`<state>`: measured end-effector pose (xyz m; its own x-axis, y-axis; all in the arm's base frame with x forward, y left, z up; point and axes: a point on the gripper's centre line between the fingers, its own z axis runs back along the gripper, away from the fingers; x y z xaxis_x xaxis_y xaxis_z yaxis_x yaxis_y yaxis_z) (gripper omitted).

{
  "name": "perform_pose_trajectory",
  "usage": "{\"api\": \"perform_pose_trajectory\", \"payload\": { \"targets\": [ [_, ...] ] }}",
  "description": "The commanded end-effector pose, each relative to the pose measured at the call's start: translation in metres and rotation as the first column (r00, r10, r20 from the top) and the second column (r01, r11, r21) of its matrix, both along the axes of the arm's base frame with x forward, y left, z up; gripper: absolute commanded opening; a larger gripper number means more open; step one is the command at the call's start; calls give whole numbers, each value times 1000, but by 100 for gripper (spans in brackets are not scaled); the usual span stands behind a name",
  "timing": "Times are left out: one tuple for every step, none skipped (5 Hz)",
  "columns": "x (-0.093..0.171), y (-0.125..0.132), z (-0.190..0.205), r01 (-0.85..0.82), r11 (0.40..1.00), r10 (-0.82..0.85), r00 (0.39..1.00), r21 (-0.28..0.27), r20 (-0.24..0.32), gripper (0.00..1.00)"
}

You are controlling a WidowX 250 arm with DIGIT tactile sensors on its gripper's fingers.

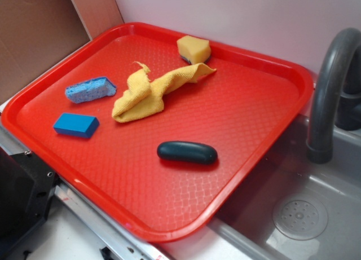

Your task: Grab the plastic pickle.

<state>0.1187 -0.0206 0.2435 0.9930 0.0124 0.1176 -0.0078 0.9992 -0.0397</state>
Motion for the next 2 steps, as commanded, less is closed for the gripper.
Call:
{"api": "perform_pose_trajectory", "payload": {
  "targets": [
    [0,0,0,0,1000,0,1000,0,0,100],
    [13,-10,-9,168,984,-168,986,58,-3,100]
  ]
}}
